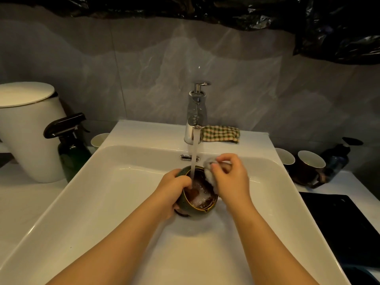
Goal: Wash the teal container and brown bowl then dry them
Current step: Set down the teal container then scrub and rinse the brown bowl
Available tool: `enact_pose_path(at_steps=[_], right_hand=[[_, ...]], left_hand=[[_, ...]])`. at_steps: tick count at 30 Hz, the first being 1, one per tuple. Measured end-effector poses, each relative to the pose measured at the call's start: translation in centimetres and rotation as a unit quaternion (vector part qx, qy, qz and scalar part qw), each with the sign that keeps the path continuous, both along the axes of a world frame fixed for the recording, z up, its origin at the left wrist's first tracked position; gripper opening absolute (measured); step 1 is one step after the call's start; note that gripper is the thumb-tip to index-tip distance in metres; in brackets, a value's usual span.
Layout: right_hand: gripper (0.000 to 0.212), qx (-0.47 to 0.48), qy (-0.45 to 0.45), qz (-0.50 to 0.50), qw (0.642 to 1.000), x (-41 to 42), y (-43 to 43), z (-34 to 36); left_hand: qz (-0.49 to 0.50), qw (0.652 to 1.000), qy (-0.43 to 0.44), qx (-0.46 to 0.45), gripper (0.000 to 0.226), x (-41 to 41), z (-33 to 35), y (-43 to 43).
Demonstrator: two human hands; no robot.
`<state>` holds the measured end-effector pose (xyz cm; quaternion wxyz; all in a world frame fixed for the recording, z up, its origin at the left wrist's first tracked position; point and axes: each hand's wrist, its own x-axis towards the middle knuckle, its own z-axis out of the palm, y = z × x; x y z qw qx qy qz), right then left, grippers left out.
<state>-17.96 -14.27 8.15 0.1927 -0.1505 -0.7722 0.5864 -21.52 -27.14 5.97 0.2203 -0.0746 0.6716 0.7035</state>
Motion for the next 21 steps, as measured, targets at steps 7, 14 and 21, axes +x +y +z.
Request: enact_pose_path(at_steps=[7, 14, 21], right_hand=[[0.029, 0.152, -0.053, 0.036, 0.986, -0.3, -1.2, -1.0], [0.018, 0.078, 0.029, -0.058, 0.995, 0.5, 0.6, 0.8], [0.042, 0.224, 0.036, 0.170, 0.959, -0.2, -0.3, -0.7]], left_hand=[[0.008, 0.999, 0.040, -0.027, 0.027, -0.1, 0.7, -0.5], [-0.030, 0.989, 0.101, -0.107, 0.036, 0.0, 0.6, 0.1], [-0.043, 0.989, 0.091, -0.111, 0.033, 0.1, 1.5, -1.0]])
